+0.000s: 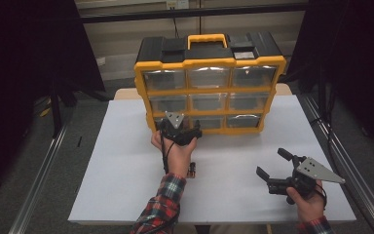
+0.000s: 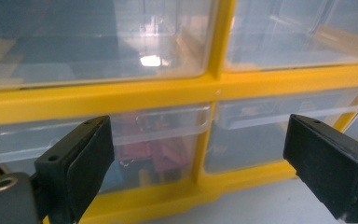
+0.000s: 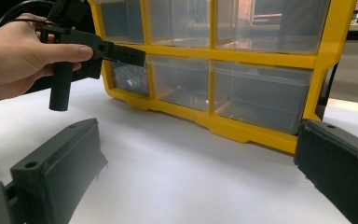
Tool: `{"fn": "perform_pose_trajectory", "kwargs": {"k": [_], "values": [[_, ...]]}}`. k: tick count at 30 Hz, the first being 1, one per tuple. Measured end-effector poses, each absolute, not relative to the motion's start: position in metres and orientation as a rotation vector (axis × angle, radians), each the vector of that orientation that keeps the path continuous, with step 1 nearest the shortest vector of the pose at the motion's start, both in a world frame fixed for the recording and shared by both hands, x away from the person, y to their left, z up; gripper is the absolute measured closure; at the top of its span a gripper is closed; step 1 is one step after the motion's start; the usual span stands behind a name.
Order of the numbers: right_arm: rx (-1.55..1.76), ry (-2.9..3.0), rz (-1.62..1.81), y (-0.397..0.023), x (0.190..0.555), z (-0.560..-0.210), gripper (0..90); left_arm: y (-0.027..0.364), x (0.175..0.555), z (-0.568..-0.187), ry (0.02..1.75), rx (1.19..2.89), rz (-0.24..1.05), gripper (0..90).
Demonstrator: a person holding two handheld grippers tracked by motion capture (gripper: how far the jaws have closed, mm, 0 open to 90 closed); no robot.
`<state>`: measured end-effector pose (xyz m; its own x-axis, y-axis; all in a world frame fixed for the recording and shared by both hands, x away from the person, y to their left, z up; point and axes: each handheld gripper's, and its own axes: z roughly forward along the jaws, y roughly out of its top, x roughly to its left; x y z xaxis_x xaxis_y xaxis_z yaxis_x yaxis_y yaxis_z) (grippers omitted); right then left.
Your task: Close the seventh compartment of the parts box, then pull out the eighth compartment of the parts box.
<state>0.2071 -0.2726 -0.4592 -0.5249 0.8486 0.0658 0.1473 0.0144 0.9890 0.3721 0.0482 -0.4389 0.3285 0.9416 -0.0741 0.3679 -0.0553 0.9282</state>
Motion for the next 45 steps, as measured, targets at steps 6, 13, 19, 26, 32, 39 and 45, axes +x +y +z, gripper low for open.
{"fn": "perform_pose_trajectory", "kwargs": {"k": [6,13,19,26,32,39,45], "values": [[1.030,1.717,1.560,-0.272,0.207,-0.459,0.3,0.044,0.372,-0.440,1.215,1.612,0.738,8.1],[1.027,1.717,1.555,-0.271,0.207,-0.458,0.2,0.040,0.372,-0.438,1.238,1.604,0.738,7.6],[1.015,1.723,1.554,-0.271,0.206,-0.458,0.2,0.039,0.370,-0.441,1.231,1.597,0.747,7.6],[1.019,1.720,1.546,-0.271,0.206,-0.458,0.2,0.035,0.369,-0.441,1.223,1.597,0.759,7.6],[1.016,1.722,1.553,-0.271,0.207,-0.458,0.3,0.030,0.369,-0.441,1.222,1.593,0.770,7.6],[1.019,1.720,1.547,-0.271,0.206,-0.458,0.2,0.024,0.367,-0.440,1.163,1.627,0.821,8.4],[1.017,1.723,1.547,-0.271,0.206,-0.458,0.2,0.023,0.366,-0.439,1.128,1.689,0.896,9.6]]}}
